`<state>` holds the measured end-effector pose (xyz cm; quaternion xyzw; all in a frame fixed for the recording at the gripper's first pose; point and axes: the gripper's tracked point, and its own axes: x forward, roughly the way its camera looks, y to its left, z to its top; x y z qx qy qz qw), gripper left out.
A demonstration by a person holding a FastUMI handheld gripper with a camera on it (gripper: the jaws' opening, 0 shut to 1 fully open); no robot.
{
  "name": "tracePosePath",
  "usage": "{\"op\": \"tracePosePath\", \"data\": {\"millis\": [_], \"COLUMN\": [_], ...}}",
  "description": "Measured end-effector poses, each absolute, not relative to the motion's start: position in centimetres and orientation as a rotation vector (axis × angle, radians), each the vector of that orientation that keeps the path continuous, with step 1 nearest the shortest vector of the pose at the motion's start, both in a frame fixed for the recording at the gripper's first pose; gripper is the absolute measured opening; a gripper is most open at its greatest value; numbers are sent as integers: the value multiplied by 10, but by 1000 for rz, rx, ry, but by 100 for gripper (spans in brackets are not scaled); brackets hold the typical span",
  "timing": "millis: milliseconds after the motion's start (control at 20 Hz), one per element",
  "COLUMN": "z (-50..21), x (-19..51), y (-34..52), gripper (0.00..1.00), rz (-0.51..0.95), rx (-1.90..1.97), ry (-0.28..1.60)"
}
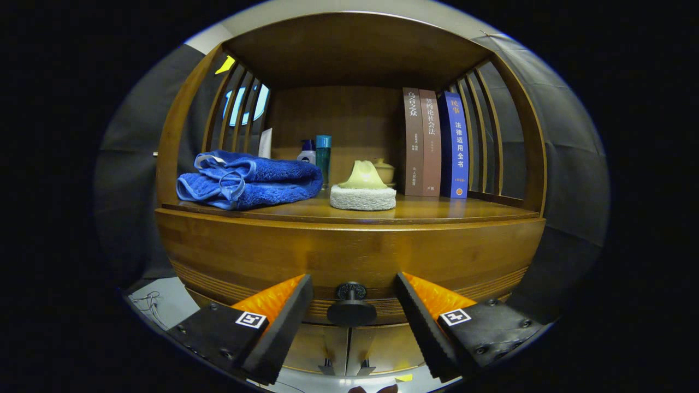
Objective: Pull open the drawer, take out the items inside it, and place them on the countertop above the cabinet.
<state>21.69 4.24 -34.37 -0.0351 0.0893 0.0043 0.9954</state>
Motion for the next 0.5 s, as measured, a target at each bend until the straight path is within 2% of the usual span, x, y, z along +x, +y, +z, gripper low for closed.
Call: {"op": "tracePosePath", "data": {"millis": [250,500], "z": [-326,-237], "x": [211,171], "y": [43,57], "gripper": [100,99], "rz": [8,54], "rx": [-77,-92], "ry": [173,66]}}
